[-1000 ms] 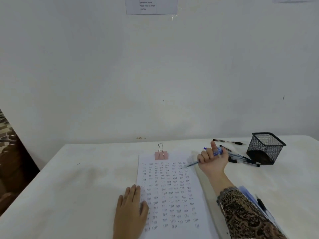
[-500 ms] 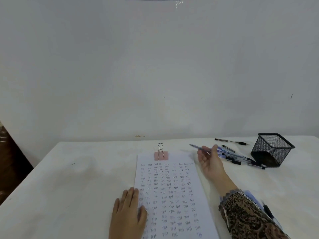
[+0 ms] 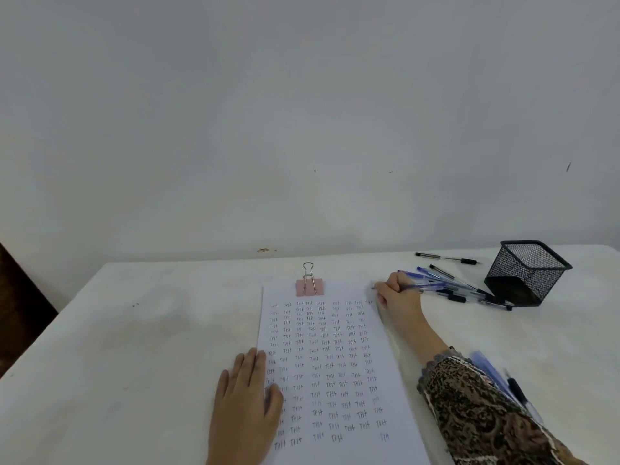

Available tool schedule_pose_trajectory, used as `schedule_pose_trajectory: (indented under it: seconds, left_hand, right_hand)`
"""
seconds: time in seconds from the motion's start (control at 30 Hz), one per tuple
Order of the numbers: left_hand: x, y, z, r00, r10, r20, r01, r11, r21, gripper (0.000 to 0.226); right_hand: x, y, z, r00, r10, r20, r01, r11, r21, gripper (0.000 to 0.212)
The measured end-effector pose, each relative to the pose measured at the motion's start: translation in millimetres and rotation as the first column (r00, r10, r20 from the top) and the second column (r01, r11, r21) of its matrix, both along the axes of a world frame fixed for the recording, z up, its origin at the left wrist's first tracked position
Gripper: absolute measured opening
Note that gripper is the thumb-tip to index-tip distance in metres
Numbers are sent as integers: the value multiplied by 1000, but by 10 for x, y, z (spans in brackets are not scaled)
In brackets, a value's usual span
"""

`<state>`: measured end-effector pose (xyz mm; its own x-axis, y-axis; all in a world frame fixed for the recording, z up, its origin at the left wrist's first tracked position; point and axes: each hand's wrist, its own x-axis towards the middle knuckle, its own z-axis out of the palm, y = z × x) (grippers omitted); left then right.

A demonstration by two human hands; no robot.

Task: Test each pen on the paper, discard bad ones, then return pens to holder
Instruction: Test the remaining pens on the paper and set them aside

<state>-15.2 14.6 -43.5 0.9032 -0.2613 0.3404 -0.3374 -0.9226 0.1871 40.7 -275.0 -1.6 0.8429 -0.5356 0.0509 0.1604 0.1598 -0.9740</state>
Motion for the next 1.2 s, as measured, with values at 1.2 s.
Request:
schedule_pose_trajectory:
  seconds: [1.2]
  left_hand:
    - [-12,-10,50,980,-66,-190,30,982,-189,84]
  right_hand:
    - [-49,63,6,994,-53,-90,15,927,-375,51]
